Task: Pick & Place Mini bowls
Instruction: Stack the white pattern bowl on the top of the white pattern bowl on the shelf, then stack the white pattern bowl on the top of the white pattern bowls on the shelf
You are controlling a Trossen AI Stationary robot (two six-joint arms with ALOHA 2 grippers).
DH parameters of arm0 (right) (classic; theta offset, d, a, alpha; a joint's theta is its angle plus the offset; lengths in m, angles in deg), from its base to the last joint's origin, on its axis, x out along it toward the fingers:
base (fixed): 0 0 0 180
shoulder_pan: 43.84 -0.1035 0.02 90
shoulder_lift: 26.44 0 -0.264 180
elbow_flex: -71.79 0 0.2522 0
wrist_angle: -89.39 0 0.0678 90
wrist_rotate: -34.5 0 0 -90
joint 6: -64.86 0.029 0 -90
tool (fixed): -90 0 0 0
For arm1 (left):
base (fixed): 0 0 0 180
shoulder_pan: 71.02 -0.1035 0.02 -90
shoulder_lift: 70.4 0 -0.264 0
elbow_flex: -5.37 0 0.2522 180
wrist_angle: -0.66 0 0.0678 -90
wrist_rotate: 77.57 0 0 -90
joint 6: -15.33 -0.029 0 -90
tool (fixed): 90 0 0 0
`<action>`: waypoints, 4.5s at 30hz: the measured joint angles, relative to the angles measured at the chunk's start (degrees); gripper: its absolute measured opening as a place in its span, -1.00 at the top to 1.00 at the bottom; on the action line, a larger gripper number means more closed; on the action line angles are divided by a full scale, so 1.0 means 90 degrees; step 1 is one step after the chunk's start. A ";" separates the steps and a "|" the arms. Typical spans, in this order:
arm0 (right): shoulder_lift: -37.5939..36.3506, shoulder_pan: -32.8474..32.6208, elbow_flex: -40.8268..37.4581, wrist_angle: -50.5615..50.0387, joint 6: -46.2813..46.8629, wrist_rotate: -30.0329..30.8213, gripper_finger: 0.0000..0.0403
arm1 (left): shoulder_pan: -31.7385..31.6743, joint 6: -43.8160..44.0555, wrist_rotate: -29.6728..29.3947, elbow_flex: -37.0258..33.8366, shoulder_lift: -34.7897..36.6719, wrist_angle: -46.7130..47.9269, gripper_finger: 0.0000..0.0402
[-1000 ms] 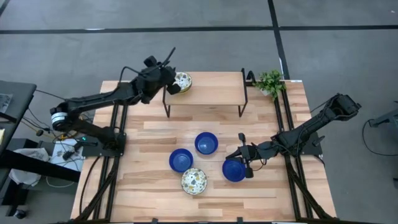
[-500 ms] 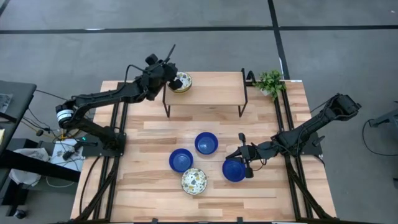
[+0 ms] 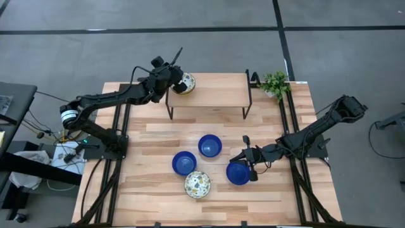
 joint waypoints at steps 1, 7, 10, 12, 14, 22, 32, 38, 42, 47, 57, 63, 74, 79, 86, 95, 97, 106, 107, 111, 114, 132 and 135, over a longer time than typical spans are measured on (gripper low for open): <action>0.0000 0.0000 0.0000 0.0000 0.0000 0.0000 1.00 | 0.0000 0.0000 0.0001 0.0000 -0.0019 -0.0016 0.29; -0.0001 0.0000 -0.0001 0.0000 -0.0001 -0.0002 1.00 | 0.0000 0.0000 0.0003 0.0000 0.0003 -0.0004 0.28; 0.0000 0.0000 -0.0002 0.0000 -0.0003 -0.0003 1.00 | 0.0000 0.0000 0.0002 0.0000 0.0113 -0.0043 0.29; 0.0000 0.0000 0.0000 -0.0002 -0.0003 -0.0003 1.00 | 0.0001 0.0000 0.0002 0.0000 0.0198 -0.0057 0.29; 0.0000 0.0000 -0.0001 0.0000 -0.0003 -0.0003 1.00 | 0.0002 0.0000 0.0002 0.0000 0.0296 -0.0067 0.28; 0.0000 0.0000 0.0000 -0.0002 0.0000 -0.0007 1.00 | 0.0000 0.0002 -0.1032 0.0000 0.0624 0.0016 0.31; 0.0000 -0.0027 0.0000 -0.0051 0.0101 -0.0019 1.00 | 0.0894 0.0301 -0.1034 0.0000 0.1149 0.1613 0.32; 0.0000 -0.0002 -0.0002 -0.0048 0.0102 -0.0019 1.00 | 0.2263 0.0945 -0.0447 0.0000 0.1363 0.2434 0.32; 0.0000 0.0000 0.0000 -0.0048 0.0106 -0.0019 1.00 | 0.3092 0.1177 -0.0410 0.0000 0.1299 0.2819 0.32; 0.0000 0.0000 0.0000 0.0000 0.0107 -0.0019 1.00 | 0.3993 0.1401 -0.0406 -0.0272 0.1249 0.2904 0.32; 0.0000 0.0000 -0.0002 0.0005 0.0114 -0.0019 1.00 | 0.5189 0.2484 0.0477 -0.1121 0.1244 0.2906 0.32; 0.0000 0.0000 -0.0001 0.0005 0.0271 -0.0019 1.00 | 0.5533 0.3244 0.1723 -0.1449 0.1244 0.2913 0.32; 0.0073 0.0000 0.0148 -0.0118 0.0087 -0.0169 1.00 | 0.5600 0.4513 0.4096 -0.1513 0.1242 0.2875 0.10; 0.0441 -0.0002 0.0708 -0.0702 -0.0122 -0.0376 0.88 | 0.5600 0.4623 0.4444 -0.1513 0.1242 0.2860 0.01; 0.1020 0.0249 0.1606 -0.1220 -0.0291 -0.0380 0.63 | 0.5600 0.4624 0.4456 -0.1508 0.1242 0.2805 0.01; 0.1522 0.0458 0.2201 -0.1344 -0.1286 -0.1528 0.64 | 0.5598 0.4626 0.4613 -0.1508 0.1242 0.2751 0.05; 0.1743 0.0501 0.2286 -0.1391 -0.1382 -0.1601 0.64 | 0.5598 0.4629 0.4611 -0.1508 0.1242 0.2720 0.05; 0.2466 0.0503 0.2704 -0.1472 -0.1559 -0.1993 0.65 | 0.5598 0.4697 0.4609 -0.1506 0.1242 0.2662 0.05; 0.2529 0.0503 0.2742 -0.1477 -0.1585 -0.2057 0.65 | 0.5598 0.4728 0.4609 -0.1506 0.1242 0.2652 0.05; 0.2887 0.0488 0.2823 -0.1510 -0.1770 -0.2055 0.65 | 0.5598 0.4747 0.4645 -0.1506 0.1242 0.2629 0.05; 0.3172 0.0491 0.2942 -0.1489 -0.2002 -0.2039 0.65 | 0.5598 0.4745 0.4645 -0.1506 0.1242 0.2613 0.05; 0.4006 0.0241 0.3859 -0.2458 -0.3783 -0.2037 0.65 | 0.5597 0.4911 0.4646 -0.1503 0.1242 0.2591 0.05; 0.3969 0.0189 0.3858 -0.2447 -0.3803 -0.2037 0.65 | 0.5598 0.4911 0.4648 -0.1504 0.1242 0.2591 0.05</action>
